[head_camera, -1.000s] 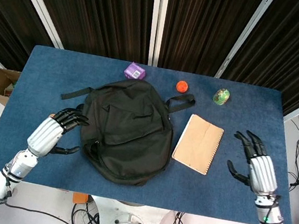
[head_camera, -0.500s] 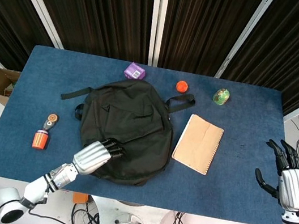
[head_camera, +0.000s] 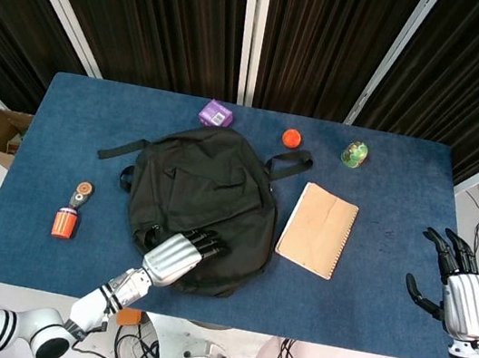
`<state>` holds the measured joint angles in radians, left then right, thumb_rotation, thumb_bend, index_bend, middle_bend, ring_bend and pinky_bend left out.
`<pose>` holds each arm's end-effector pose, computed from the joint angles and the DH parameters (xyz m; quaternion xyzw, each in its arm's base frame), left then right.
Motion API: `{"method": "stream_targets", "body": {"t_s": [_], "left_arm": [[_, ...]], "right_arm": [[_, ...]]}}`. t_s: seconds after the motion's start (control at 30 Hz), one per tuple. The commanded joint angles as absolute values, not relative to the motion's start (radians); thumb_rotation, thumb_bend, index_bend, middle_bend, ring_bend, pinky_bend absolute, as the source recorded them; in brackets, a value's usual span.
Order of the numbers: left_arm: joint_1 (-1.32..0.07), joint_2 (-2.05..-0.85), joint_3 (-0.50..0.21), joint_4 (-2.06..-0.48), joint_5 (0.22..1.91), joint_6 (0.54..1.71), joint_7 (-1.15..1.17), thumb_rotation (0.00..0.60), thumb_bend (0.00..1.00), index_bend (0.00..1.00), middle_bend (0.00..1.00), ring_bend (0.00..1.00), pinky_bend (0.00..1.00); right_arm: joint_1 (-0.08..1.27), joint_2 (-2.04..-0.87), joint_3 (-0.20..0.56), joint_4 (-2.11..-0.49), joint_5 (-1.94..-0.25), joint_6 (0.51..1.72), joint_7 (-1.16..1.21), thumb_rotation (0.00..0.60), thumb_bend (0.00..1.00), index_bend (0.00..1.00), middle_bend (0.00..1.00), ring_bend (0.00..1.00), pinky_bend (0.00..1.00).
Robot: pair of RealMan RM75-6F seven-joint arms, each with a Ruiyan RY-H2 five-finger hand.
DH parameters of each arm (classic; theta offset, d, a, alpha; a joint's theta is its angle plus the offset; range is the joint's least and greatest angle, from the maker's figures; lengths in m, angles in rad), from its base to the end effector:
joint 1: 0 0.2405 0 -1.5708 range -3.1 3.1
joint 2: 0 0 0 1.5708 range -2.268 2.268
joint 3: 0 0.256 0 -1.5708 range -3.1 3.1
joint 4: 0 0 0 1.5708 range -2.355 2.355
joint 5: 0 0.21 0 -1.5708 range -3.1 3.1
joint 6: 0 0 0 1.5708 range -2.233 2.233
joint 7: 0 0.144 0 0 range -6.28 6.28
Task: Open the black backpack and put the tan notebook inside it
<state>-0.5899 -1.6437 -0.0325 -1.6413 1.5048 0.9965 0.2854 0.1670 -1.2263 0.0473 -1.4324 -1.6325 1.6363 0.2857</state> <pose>-0.1125 0.2316 -0.0605 -0.7953 -0.3557 -0.4220 0.2507 -0.2940 -0.2044 0.1518 0.5798 -0.3563 0.5353 0.5003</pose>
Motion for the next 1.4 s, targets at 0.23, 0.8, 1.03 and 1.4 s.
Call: {"method": "stream_targets", "body": {"t_s": [0.23,0.8,1.03,1.4], "left_arm": [[-0.582,-1.726,-0.051,-1.548,1.498,1.056,0.295,0.600,0.16,0.19,0.19,0.11,0.17],[-0.588,-1.862,-0.216,-1.393,1.513,1.263,-0.026,0.600,0.42,0.60,0.67,0.53,0.41],[-0.645,-1.808,-0.387,-1.511,1.296,1.135,-0.078,0.600,0.42,0.61,0.66,0.52,0.41],[-0.689,-1.726,-0.551,-1.636,0.854,0.949,-0.151,0.600,0.43,0.60,0.64,0.49,0.41]], "right_arm": [[0.166,-1.233,0.052,-1.429,-1.632,1.624,0.292,0.600,0.33,0.09,0.22,0.05,0.15],[0.169,-1.231,0.040,-1.414,-1.635,1.575,0.302,0.600,0.33,0.09,0.22,0.05,0.15],[0.235,-1.207,-0.007,-1.376,-1.664,1.406,0.213,0.600,0.36,0.11,0.22,0.05,0.18],[0.414,-1.334,-0.017,-1.236,-1.725,1.152,-0.005,0.600,0.31,0.17,0.22,0.05,0.18]]}}
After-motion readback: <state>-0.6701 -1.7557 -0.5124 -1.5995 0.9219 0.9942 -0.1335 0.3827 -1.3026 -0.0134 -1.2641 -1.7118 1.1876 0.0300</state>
